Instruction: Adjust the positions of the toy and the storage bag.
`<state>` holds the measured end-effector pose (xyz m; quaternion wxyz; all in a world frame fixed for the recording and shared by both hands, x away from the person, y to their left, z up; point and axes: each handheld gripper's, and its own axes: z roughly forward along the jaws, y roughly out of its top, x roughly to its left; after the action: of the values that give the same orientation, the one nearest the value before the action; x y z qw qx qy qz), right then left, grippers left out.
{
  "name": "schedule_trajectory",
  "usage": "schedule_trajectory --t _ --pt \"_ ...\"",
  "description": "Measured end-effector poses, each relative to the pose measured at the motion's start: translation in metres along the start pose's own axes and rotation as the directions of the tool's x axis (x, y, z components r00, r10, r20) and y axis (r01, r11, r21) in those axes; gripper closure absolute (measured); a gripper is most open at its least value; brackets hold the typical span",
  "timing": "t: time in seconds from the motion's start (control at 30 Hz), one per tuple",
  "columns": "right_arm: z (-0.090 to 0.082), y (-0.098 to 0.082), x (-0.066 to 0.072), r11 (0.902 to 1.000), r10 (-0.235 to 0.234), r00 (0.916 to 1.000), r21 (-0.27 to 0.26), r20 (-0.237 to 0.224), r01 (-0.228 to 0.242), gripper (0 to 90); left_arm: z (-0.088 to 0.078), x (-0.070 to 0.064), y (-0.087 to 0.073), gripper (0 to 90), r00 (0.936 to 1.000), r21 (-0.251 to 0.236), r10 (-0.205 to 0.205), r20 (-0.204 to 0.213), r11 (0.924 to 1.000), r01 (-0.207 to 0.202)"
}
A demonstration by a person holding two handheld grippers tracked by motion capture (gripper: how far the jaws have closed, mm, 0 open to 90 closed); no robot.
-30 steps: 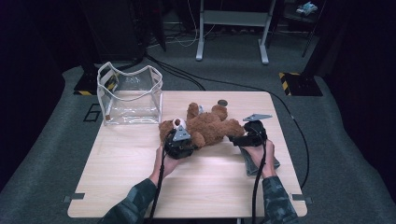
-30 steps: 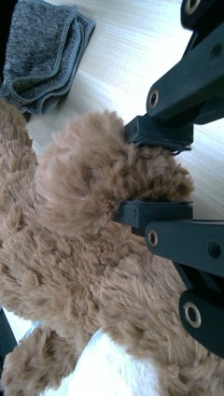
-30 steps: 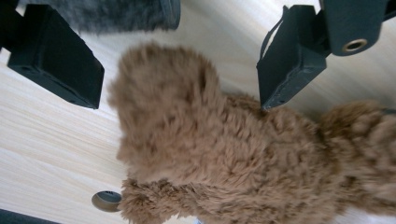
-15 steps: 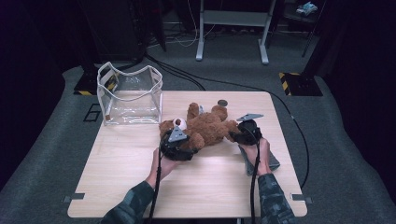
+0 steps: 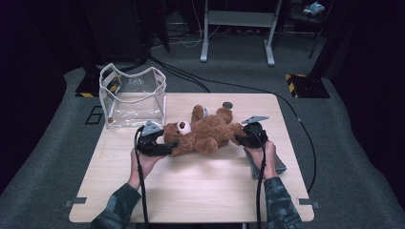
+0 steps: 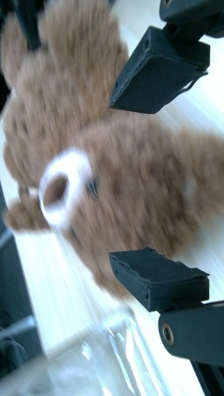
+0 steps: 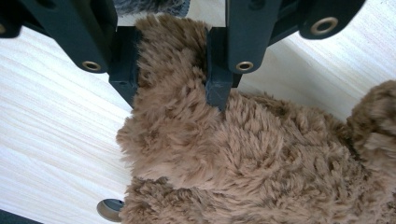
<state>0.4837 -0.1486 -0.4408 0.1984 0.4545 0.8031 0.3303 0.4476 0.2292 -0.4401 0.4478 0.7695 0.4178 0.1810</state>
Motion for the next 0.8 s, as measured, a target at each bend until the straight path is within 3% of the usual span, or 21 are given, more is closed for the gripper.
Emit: schedule_trajectory --t 0.17,0.33,0.43,0.53,0.57,0.6,0.63,0.67,0.7,0.73,0.8 --pt "0.001 0.001 0.0 0.9999 -0.011 0.9999 -0.001 0.001 0.011 64.9 0.012 0.016 -0.006 17.2 0.9966 0.093 -0.078 0.023 0.9928 0.076" --pt "0.0 0.0 0.001 0.9999 -0.015 0.9999 0.006 0.0 0.015 65.4 0.024 0.017 -0.007 18.5 0.9955 0.129 -0.08 0.049 0.9889 0.073" --pt "0.0 -0.001 0.002 0.9998 -0.017 0.9999 0.007 -0.001 0.017 66.1 0.029 0.014 -0.009 28.0 0.9945 0.148 -0.075 0.073 0.987 0.063" --pt "0.001 -0.003 0.003 0.9998 -0.02 0.9998 0.006 0.0 0.02 67.1 0.031 0.011 -0.01 38.3 0.996 0.148 -0.052 0.072 0.9881 0.041" --pt "0.001 -0.003 0.003 0.9997 -0.025 0.9997 0.002 -0.002 0.025 67.6 0.032 0.009 -0.011 42.1 0.9959 0.136 -0.062 0.066 0.9893 0.053" --pt "0.001 -0.004 0.005 0.9999 -0.016 0.9999 0.004 -0.003 0.016 68.1 0.031 0.01 -0.011 46.6 0.9973 0.144 -0.035 0.065 0.9893 0.025" --pt "0.001 -0.004 0.004 0.9994 -0.035 0.9994 0.001 -0.007 0.035 68.7 0.031 0.009 -0.012 51.8 0.9974 0.131 -0.039 0.061 0.9909 0.03" --pt "0.0 -0.004 0.006 0.9998 -0.02 0.9998 -0.003 0.001 0.02 69.3 0.031 0.01 -0.012 58.5 0.9973 0.127 -0.031 0.067 0.9917 0.022" --pt "0.0 -0.004 0.005 0.9988 -0.047 0.9989 -0.01 -0.006 0.047 69.7 0.031 0.01 -0.012 62.7 0.9975 0.124 -0.026 0.065 0.9922 0.018" --pt "-0.001 -0.004 0.008 0.9994 -0.032 0.9995 -0.011 -0.003 0.032 70.1 0.031 0.01 -0.013 67.4 0.9979 0.117 -0.016 0.063 0.9931 0.009" --pt "-0.002 -0.003 0.009 0.9988 -0.047 0.9989 -0.015 0.0 0.047 71.1 0.031 0.01 -0.013 74.8 0.9982 0.113 0.009 0.059 0.9935 -0.015"
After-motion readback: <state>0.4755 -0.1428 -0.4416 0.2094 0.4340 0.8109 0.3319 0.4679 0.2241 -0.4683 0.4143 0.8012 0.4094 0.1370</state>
